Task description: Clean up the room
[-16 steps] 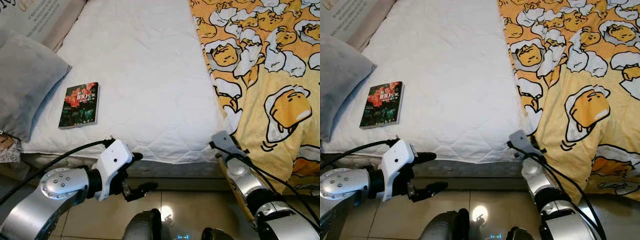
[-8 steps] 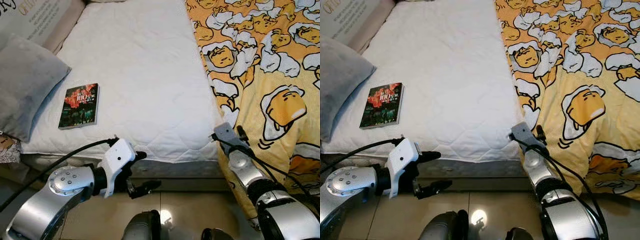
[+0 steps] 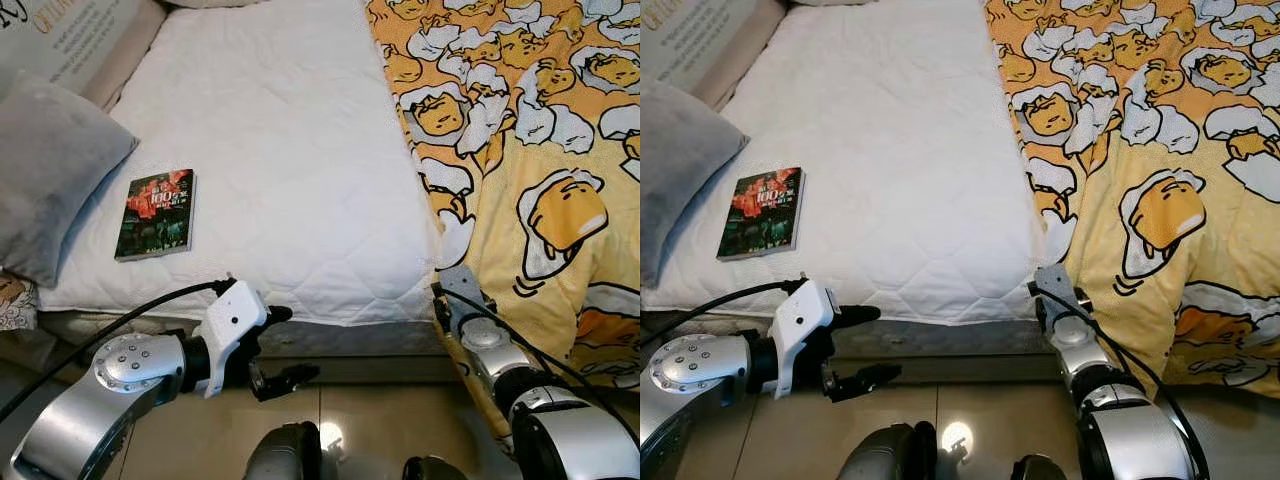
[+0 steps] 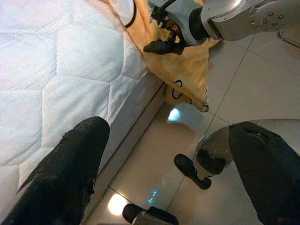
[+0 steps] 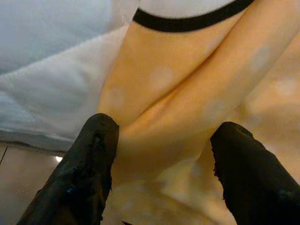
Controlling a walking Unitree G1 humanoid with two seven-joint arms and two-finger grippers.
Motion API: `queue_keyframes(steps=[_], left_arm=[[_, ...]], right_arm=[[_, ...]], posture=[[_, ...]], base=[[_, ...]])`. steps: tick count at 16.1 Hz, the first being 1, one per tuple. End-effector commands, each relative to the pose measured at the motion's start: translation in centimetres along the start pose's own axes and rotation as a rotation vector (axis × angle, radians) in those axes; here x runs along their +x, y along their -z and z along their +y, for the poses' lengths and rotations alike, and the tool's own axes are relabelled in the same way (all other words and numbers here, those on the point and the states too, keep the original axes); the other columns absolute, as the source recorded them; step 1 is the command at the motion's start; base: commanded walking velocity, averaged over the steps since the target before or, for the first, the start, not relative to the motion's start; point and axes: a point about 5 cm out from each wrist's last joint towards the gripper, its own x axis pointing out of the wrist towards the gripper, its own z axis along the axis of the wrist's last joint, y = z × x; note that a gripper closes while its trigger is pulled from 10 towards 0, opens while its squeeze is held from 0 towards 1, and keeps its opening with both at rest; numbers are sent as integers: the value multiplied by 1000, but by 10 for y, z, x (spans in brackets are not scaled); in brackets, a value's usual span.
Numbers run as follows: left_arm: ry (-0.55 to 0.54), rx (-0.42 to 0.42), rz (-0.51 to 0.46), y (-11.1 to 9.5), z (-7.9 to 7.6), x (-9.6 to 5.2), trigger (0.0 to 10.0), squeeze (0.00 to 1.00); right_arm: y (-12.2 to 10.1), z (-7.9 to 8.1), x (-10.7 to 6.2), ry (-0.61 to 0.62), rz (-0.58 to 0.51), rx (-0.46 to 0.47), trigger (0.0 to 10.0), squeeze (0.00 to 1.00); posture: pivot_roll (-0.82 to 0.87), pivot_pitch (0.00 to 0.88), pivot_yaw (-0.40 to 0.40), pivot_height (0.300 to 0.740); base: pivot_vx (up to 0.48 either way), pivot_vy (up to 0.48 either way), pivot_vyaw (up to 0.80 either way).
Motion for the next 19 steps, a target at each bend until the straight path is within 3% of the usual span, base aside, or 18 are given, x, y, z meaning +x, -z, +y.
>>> queue_keyframes(steps=[1,2,3,7,11,19], left_arm=[[5,2,18,4,-2,-1,10000,16],[4,4,18,3,-2,-1,10000,16],[3,4,18,3,-2,-1,10000,16],[0,5,21,1,-3,-2,10000,16],[-2,4,20,-1,-5,-2,10000,16],[-6,3,19,-9,-8,-1,10000,12]], right_arm=[[8,-4,0,10,44,16,3882,0],[4,-8,0,18,29,33,863,0],[2,-10,1,16,19,41,0,0],[-5,-16,2,8,2,78,0,0],[-5,-21,2,-6,-5,186,0,0],[-6,-28,3,-9,-11,223,0,0]], posture=[[244,115,136,740],[248,119,137,740],[248,119,137,740],[261,132,138,740],[273,145,137,740],[281,153,134,740]], base=[[0,0,0],[0,0,0],[0,0,0],[0,0,0],[0,0,0],[0,0,0]])
